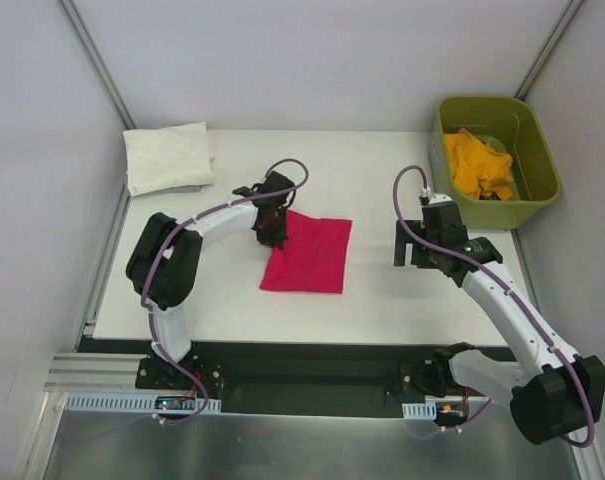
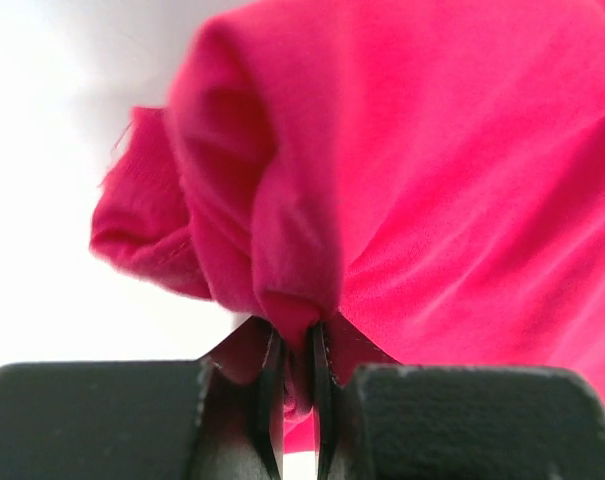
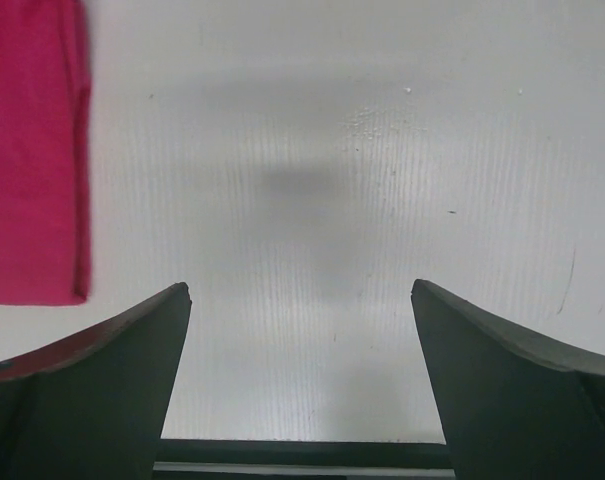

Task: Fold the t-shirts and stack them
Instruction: Put the neatly folded tshirt into the corner of the board with the left arm

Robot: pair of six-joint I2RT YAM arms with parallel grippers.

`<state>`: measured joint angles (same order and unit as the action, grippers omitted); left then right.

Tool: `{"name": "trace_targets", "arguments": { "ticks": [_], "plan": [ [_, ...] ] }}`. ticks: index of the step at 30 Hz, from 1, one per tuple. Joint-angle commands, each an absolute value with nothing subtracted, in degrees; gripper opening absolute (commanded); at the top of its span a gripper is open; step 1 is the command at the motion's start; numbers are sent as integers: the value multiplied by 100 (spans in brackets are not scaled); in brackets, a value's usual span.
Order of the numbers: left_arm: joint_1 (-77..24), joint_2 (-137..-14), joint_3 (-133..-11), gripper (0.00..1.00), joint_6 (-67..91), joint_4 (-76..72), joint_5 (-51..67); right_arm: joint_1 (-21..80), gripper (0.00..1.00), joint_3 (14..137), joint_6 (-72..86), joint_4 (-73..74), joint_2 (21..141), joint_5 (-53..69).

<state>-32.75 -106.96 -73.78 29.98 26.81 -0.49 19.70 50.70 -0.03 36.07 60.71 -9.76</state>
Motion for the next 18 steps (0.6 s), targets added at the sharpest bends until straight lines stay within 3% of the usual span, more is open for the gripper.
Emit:
{"name": "trace_targets", "arguments": {
  "ticks": [1,8,18],
  "plan": [
    [-2595,-10520,-7953,0,1621,3076,-1009,1960,96,4913,-264,3323,5827,-1362],
    [-1812,-11249,-9384,0,71,3199,-1931,1960,96,4773,-387,3050,5853,-1599],
    [-1082,-11909,-11091,0,-1080,3252,-2249,1960,96,4860,-404,3103,6258,-1854]
  ]
}}
